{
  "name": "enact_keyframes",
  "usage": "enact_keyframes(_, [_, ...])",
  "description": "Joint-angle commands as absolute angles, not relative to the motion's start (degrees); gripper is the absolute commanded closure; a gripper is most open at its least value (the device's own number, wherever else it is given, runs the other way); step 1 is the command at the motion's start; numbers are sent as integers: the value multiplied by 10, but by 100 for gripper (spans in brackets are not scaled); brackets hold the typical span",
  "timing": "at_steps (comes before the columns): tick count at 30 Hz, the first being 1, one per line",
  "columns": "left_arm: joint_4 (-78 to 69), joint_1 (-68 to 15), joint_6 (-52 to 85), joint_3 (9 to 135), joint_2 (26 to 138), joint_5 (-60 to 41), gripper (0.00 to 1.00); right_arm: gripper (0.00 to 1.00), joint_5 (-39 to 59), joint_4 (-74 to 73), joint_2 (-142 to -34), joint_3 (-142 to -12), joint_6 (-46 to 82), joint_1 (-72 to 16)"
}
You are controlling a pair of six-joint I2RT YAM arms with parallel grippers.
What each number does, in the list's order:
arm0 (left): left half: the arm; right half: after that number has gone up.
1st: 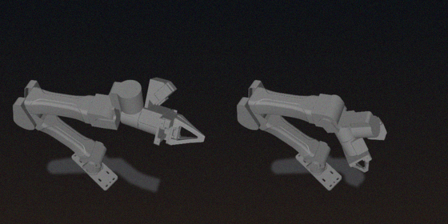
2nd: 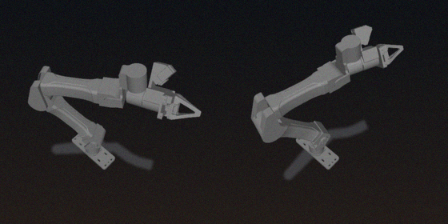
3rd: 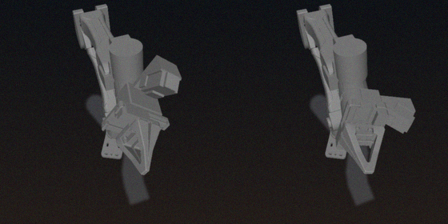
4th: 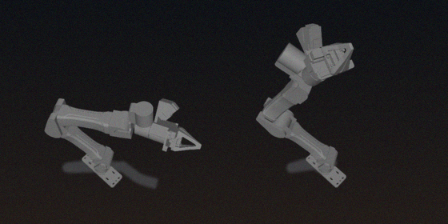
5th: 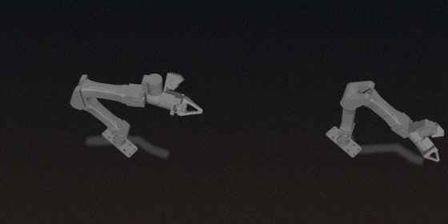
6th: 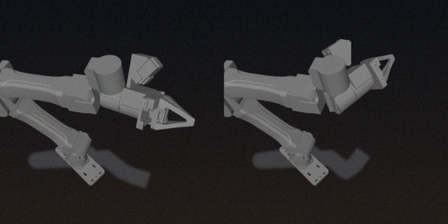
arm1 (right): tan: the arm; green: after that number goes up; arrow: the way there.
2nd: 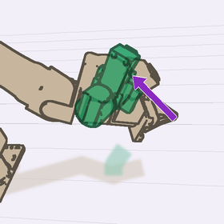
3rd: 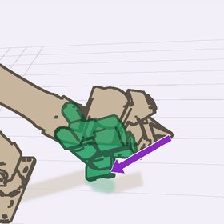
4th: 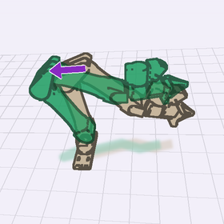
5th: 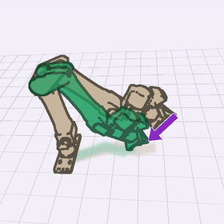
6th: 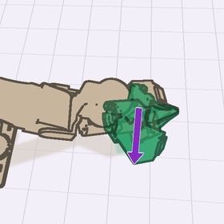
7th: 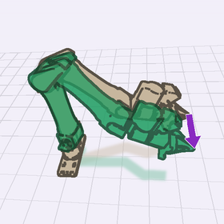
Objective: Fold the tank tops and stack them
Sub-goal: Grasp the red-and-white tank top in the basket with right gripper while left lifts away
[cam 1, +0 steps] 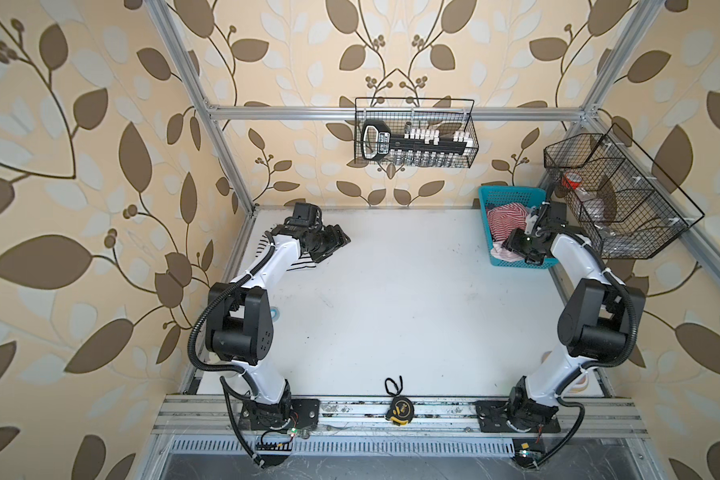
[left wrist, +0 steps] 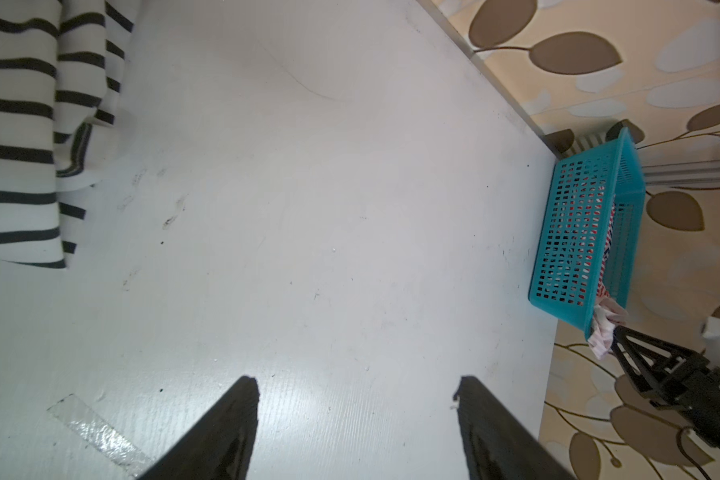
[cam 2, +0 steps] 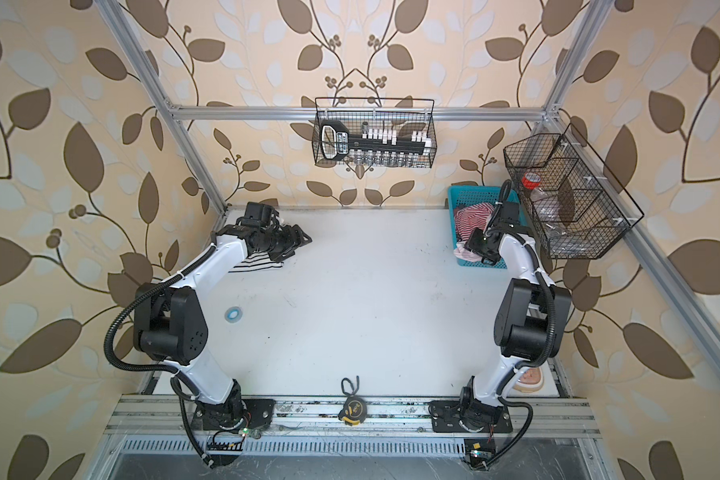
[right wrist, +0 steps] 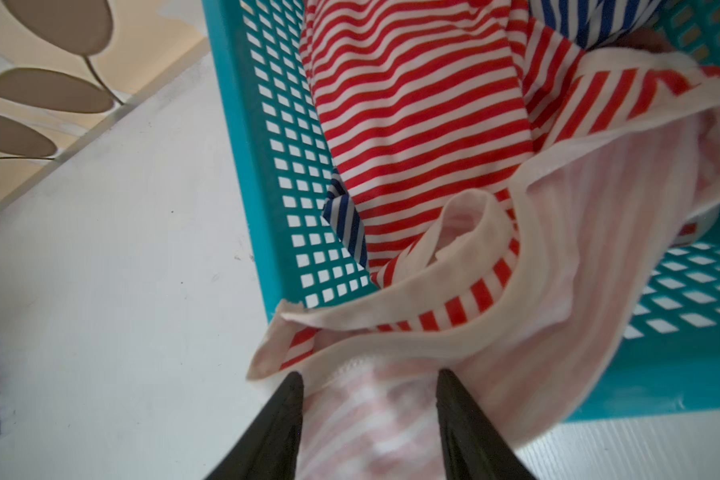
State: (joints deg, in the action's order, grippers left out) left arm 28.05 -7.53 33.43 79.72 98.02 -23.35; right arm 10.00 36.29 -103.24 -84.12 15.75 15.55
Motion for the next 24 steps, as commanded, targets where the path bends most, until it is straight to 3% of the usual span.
enact_keyframes(1, [286,-79,332,821,983,-241,23,46,95,366,-1049,-872,150,156])
enact_keyframes(6, [290,-83,332,824,985,-241,23,49,115,366,-1077,-892,150,156])
enact_keyframes(10, [290,-86,331,825,985,-241,23,78,129,364,-1085,-889,153,156])
enact_keyframes(14, [292,-88,330,824,984,-242,23,100,134,362,-1084,-886,154,155])
enact_keyframes(19, [291,-89,329,823,983,-242,23,98,139,357,-1070,-884,158,155])
enact_keyframes(21, [291,-90,329,822,983,-242,23,72,136,352,-1064,-887,159,151])
enact_keyframes(24, [290,-90,330,823,983,-241,23,51,109,354,-1061,-902,156,137])
